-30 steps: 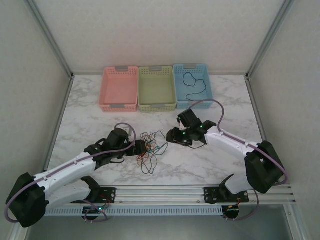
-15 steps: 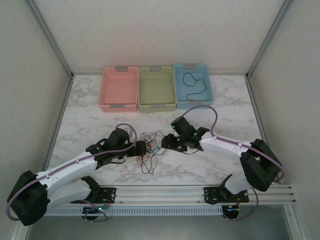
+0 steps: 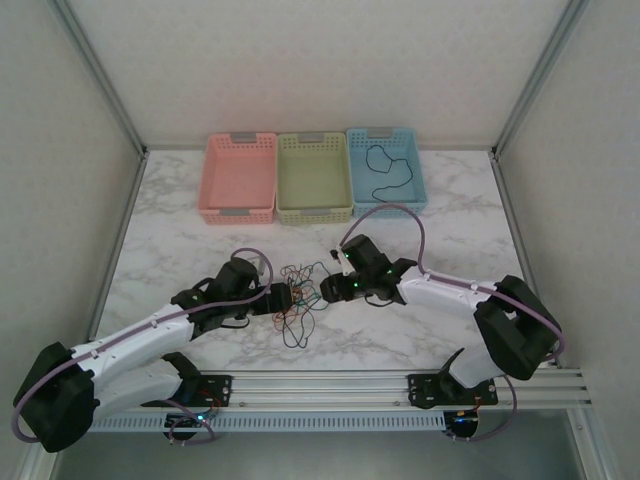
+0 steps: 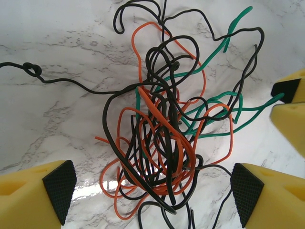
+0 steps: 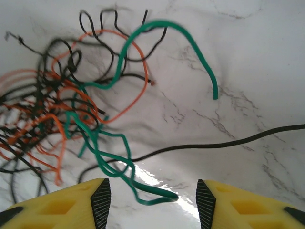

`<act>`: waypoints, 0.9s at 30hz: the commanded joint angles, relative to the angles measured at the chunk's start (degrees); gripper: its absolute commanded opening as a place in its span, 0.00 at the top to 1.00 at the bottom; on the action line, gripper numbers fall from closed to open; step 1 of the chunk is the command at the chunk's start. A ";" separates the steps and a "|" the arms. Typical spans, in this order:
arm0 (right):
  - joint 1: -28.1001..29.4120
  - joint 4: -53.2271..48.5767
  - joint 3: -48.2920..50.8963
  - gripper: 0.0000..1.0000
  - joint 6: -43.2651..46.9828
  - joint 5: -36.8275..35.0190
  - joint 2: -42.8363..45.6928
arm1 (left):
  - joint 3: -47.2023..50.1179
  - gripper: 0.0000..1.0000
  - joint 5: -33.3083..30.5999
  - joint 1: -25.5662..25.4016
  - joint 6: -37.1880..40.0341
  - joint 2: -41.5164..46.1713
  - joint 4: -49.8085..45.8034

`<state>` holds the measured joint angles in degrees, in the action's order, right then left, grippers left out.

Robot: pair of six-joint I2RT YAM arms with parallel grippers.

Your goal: Untangle the cables

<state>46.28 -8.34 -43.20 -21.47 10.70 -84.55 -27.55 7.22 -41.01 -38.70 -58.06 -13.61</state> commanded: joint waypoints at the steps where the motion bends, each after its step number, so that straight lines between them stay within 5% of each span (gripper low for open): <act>1: -0.84 4.52 0.44 0.47 8.82 0.96 0.32 | 0.15 0.14 -0.98 0.57 0.90 0.65 -1.32; 13: -2.04 6.04 0.79 0.51 12.96 6.15 -3.71 | 0.60 0.13 -1.48 0.56 0.64 1.74 -1.08; 24: -2.03 3.69 -0.36 0.95 13.56 6.33 -3.07 | -0.14 0.14 0.70 0.50 0.19 -5.08 3.12; 27: -2.06 3.17 -0.24 1.00 13.74 5.69 -1.32 | -0.13 0.13 1.28 0.50 0.02 -6.54 5.00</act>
<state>44.49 -3.99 -42.68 -8.32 17.65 -87.96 -27.29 7.33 -41.01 -38.63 -63.79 -11.33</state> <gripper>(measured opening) 0.042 0.867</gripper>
